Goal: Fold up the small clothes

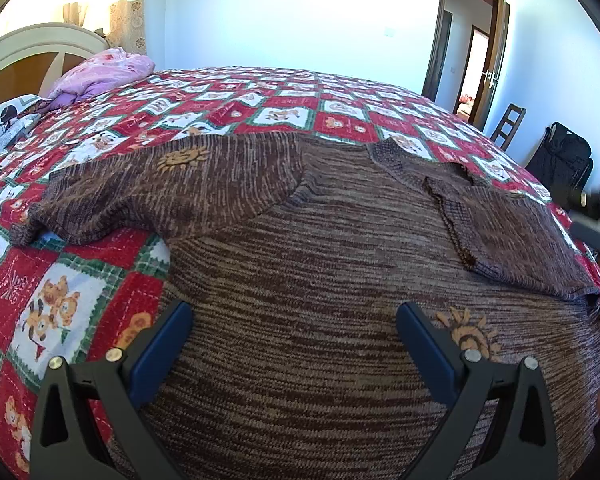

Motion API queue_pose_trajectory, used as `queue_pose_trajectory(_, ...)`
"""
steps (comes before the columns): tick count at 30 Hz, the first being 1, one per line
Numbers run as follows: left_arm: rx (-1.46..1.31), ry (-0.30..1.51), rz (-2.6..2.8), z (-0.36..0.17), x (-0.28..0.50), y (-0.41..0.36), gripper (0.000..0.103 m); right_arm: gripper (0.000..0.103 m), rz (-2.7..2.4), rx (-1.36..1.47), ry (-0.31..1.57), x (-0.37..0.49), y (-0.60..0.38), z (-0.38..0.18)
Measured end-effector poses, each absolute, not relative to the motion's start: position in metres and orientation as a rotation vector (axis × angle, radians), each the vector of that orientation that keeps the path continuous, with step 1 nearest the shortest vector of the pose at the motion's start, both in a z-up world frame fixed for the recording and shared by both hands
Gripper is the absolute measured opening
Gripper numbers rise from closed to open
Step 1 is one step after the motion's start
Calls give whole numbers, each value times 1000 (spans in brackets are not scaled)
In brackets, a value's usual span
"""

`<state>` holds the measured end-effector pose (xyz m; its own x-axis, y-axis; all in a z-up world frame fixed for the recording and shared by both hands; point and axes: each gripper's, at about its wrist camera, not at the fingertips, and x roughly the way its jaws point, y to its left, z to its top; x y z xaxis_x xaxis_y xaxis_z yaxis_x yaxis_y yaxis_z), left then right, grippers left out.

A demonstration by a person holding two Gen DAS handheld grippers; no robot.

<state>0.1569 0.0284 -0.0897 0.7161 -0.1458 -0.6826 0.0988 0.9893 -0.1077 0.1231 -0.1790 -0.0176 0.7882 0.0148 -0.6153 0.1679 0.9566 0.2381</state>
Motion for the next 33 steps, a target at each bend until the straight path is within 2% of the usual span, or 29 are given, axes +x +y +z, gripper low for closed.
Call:
queue_pose_trajectory(7, -63, 761, -135, -90, 157, 29, 103, 69, 69, 74, 728, 131, -107, -37)
queue_pose_trajectory(8, -64, 761, -135, -90, 157, 29, 103, 66, 65, 32, 737, 135, -100, -41)
queue_pose_trajectory(9, -65, 761, -136, -90, 157, 29, 103, 60, 46, -29, 753, 144, -90, -49)
queue_pose_trajectory(11, -66, 760, -137, -90, 157, 29, 103, 9, 27, -81, 797, 155, -83, -60)
queue_pose_trajectory(14, -73, 756, -142, -90, 157, 29, 103, 5, 27, -28, 815, 160, -90, -60)
queue_pose_trajectory(23, -76, 754, -144, -91, 156, 30, 103, 5, 64, -12, 809, 161, -72, -62)
queue_pose_trajectory(26, -75, 754, -144, -91, 156, 30, 103, 12, 74, 11, 821, 163, -75, -63)
queue_pose_trajectory(27, -75, 754, -144, -90, 156, 30, 103, 17, 90, 24, 827, 163, -77, -62)
queue_pose_trajectory(28, -74, 754, -144, -90, 156, 30, 103, 26, 119, 45, 834, 162, -79, -60)
queue_pose_trajectory(33, -71, 755, -142, -90, 157, 29, 103, 28, 83, 152, 688, 142, -118, -29)
